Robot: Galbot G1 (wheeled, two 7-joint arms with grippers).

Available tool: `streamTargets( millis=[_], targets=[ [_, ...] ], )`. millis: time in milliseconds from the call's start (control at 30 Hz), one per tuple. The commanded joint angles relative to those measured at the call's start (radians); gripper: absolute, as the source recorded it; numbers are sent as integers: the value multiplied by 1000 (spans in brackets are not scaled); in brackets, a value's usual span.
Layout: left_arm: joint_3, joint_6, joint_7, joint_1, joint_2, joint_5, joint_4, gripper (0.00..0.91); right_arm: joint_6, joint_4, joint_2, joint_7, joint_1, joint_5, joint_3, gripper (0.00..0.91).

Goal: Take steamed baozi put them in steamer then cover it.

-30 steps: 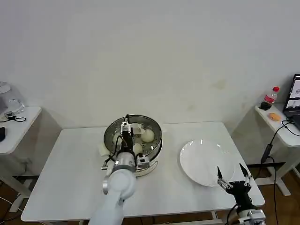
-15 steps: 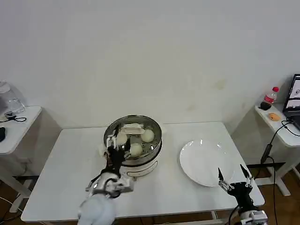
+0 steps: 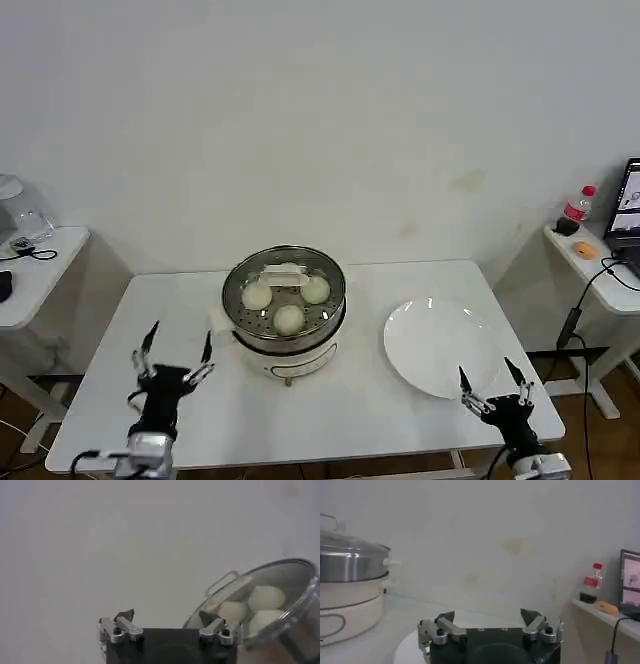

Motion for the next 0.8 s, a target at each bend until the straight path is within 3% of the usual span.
streamTargets(
  millis=[33, 133, 800],
  targets=[
    [-127, -88, -60, 209, -10, -332, -27, 907, -96, 39, -60, 5, -62, 96, -8, 907],
    [-117, -52, -57, 196, -10, -332, -28, 907, -97, 48, -58, 5, -71, 94, -16, 907],
    [-98, -34, -58, 155, -18, -289, -6, 907, -80, 56, -33, 6, -67, 71, -55, 907]
  ],
)
